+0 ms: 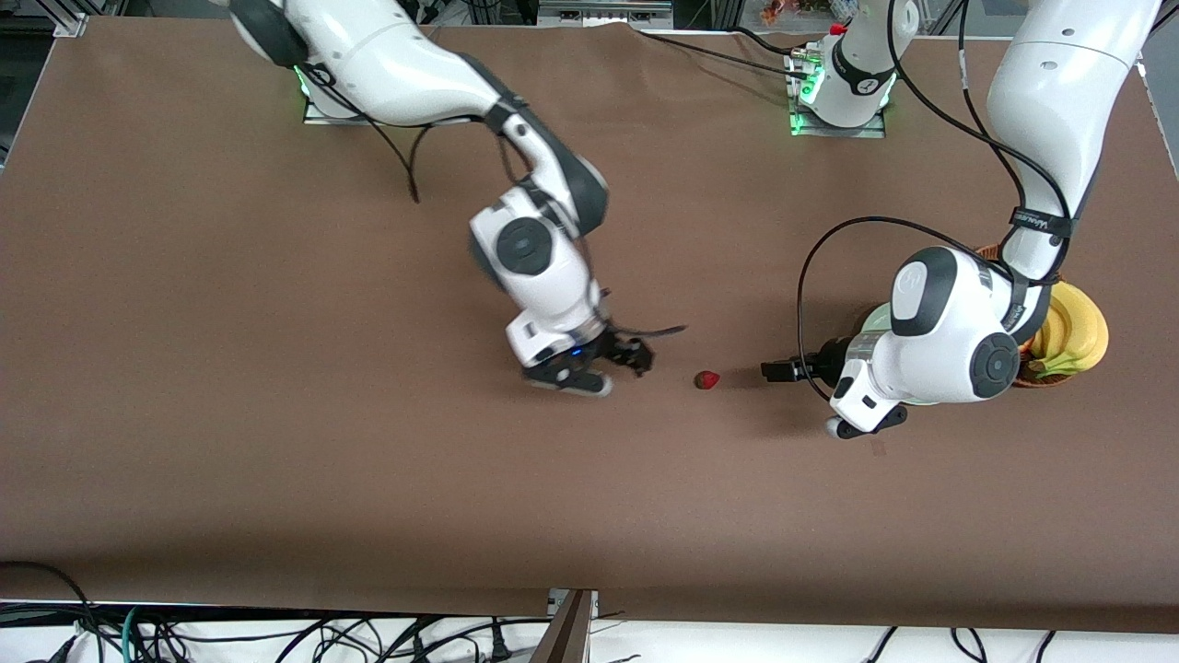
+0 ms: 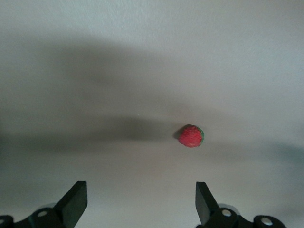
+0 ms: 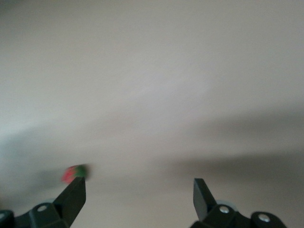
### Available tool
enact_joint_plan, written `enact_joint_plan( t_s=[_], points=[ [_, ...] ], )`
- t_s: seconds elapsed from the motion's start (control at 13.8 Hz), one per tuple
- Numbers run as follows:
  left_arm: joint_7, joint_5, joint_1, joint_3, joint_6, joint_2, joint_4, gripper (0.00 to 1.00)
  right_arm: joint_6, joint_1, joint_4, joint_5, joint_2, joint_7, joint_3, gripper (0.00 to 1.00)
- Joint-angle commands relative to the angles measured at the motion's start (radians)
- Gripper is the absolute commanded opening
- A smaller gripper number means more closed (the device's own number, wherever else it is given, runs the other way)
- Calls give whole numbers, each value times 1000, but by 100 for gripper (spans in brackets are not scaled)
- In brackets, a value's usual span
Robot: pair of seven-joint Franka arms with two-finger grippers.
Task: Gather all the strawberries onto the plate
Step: 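Grasp the middle strawberry with the left gripper while the right arm retracts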
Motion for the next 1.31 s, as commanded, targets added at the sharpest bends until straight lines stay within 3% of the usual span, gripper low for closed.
enact_joint_plan(
  t_s=[0.0,0.29,0.65,0.8,1.02,1.24],
  points=[
    [-17,-30,-21,3,87,-14,-64,100,-169,-120,-24,5,-68,-226,19,100],
    [-37,-29,-90,5,337,7,-109,100,-385,-279,-23,-7,-142,-500,9,100],
    [-22,-17,-112,5,547,52,-190,100,-536,-358,-24,-99,-244,-785,-89,100],
    [-17,-13,-122,8,567,58,-193,100,-609,-367,-24,-102,-291,-834,-123,100],
    [-17,-12,-130,9,593,81,-213,100,-685,-419,-49,-109,-389,-852,-122,100],
    [-19,-13,-151,11,616,88,-236,100,-697,-453,-171,-112,-549,-841,-116,100]
  ],
)
